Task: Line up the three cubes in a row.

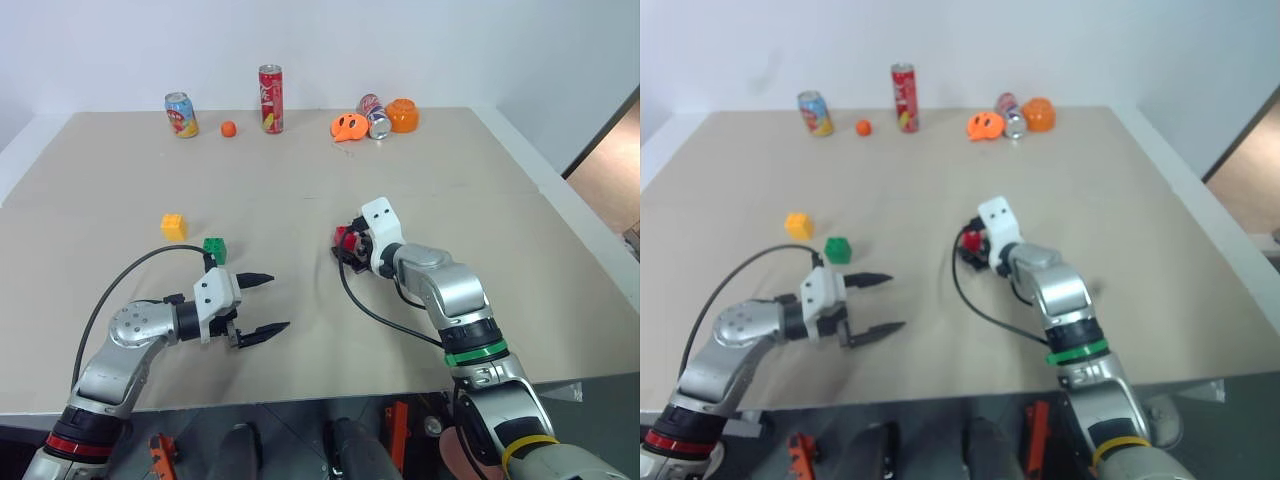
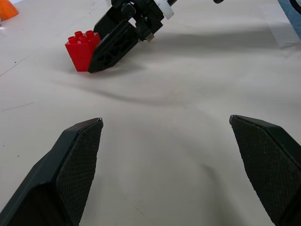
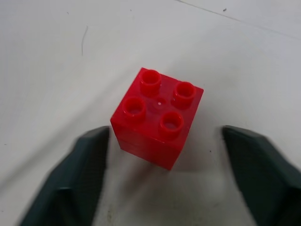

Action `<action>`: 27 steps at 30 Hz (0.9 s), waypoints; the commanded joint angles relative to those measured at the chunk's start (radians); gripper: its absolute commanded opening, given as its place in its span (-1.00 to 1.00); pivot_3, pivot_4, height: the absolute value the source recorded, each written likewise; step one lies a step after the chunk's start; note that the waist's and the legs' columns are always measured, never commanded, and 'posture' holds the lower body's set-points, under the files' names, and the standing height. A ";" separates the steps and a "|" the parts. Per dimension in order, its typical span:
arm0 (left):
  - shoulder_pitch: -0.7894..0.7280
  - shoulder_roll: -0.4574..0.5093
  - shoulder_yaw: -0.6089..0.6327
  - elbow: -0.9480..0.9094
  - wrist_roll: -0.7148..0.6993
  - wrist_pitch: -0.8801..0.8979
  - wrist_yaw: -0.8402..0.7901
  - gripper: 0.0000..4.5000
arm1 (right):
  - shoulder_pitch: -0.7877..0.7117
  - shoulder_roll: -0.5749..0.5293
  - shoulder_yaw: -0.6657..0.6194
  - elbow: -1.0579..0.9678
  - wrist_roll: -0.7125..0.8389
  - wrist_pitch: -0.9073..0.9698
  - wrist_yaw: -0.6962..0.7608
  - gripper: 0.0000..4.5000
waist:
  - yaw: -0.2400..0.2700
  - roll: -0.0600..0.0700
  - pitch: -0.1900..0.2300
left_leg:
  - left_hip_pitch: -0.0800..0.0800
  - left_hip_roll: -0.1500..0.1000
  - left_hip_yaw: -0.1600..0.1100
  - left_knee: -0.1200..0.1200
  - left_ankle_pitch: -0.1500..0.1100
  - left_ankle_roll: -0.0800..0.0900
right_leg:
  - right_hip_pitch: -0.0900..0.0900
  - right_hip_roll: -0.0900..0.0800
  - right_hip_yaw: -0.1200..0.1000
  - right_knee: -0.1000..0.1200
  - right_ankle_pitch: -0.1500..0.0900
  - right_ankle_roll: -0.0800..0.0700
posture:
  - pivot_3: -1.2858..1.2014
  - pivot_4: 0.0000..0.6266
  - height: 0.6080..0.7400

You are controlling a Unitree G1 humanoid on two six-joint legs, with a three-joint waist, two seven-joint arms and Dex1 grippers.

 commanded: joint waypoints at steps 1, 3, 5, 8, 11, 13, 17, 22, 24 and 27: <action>0.003 0.010 0.022 -0.002 0.003 -0.022 0.008 1.00 | -0.015 -0.011 -0.021 -0.016 -0.002 -0.019 0.009 0.01 | 0.000 0.000 0.000 | 0.000 0.000 0.000 0.000 0.000 0.000 | 0.000 0.000 0.000 0.000 0.000 0.000 | 0.03 -0.52 1.00; 0.002 0.014 0.026 0.005 0.002 -0.026 0.007 1.00 | -0.014 -0.013 -0.019 -0.013 -0.004 -0.024 0.013 -0.28 | 0.000 0.000 0.000 | 0.000 0.000 0.000 0.000 0.000 0.000 | 0.000 0.000 0.000 0.000 0.000 0.000 | 0.03 -0.52 1.00; 0.000 0.017 0.028 0.010 0.001 -0.027 0.005 1.00 | -0.014 -0.014 -0.019 -0.011 -0.006 -0.027 0.015 -0.48 | 0.000 0.000 0.000 | 0.000 0.000 0.000 0.000 0.000 0.000 | 0.000 0.000 0.000 0.000 0.000 0.000 | 0.03 -0.52 1.00; -0.002 0.020 0.026 0.017 -0.003 -0.030 -0.004 1.00 | -0.005 -0.026 -0.020 -0.016 -0.007 -0.033 0.029 -0.48 | 0.000 0.000 0.000 | 0.000 0.000 0.000 0.000 0.000 0.000 | 0.000 0.000 0.000 0.000 0.000 0.000 | 0.03 -0.52 1.00; -0.004 0.024 0.027 0.028 -0.012 -0.036 -0.022 1.00 | 0.017 -0.059 -0.008 -0.033 -0.007 -0.065 0.072 -0.48 | 0.000 0.000 0.000 | 0.000 0.000 0.000 0.000 0.000 0.000 | 0.000 0.000 0.000 0.000 0.000 0.000 | 0.03 -0.52 1.00; -0.012 0.023 0.034 0.040 -0.031 -0.032 -0.037 1.00 | 0.042 -0.089 -0.001 -0.059 0.004 -0.099 0.125 -0.48 | 0.000 0.000 0.000 | 0.000 0.000 0.000 0.000 0.000 0.000 | 0.000 0.000 0.000 0.000 0.000 0.000 | 0.03 -0.52 1.00; -0.032 0.033 0.063 0.046 -0.107 -0.001 -0.099 1.00 | 0.135 -0.204 -0.020 -0.161 0.103 -0.234 0.379 -0.48 | 0.001 0.000 0.000 | 0.000 0.000 0.000 0.000 0.000 0.000 | 0.000 0.000 0.000 0.000 0.000 0.000 | 0.03 -0.52 1.00; -0.017 0.073 0.110 0.019 -0.185 0.049 -0.153 1.00 | 0.211 -0.366 0.021 -0.203 0.182 -0.371 0.721 -0.48 | -0.001 0.000 0.000 | 0.000 0.000 0.001 0.000 0.000 0.000 | 0.000 0.000 0.001 0.000 -0.001 0.000 | 0.03 -0.52 1.00; -0.005 0.087 0.121 -0.002 -0.196 0.071 -0.153 1.00 | 0.177 -0.388 0.047 -0.118 0.172 -0.438 0.821 -0.48 | -0.003 0.000 0.000 | 0.002 0.001 0.001 0.000 0.000 0.000 | 0.001 0.001 0.001 0.000 -0.001 0.000 | 0.03 -0.52 1.00; 0.022 0.105 0.136 -0.050 -0.225 0.110 -0.144 1.00 | 0.109 -0.381 0.077 0.002 0.145 -0.510 0.904 -0.48 | -0.004 0.000 0.000 | 0.003 0.002 0.001 0.001 0.000 0.000 | 0.001 0.003 0.002 0.000 0.000 -0.002 | 0.03 -0.52 1.00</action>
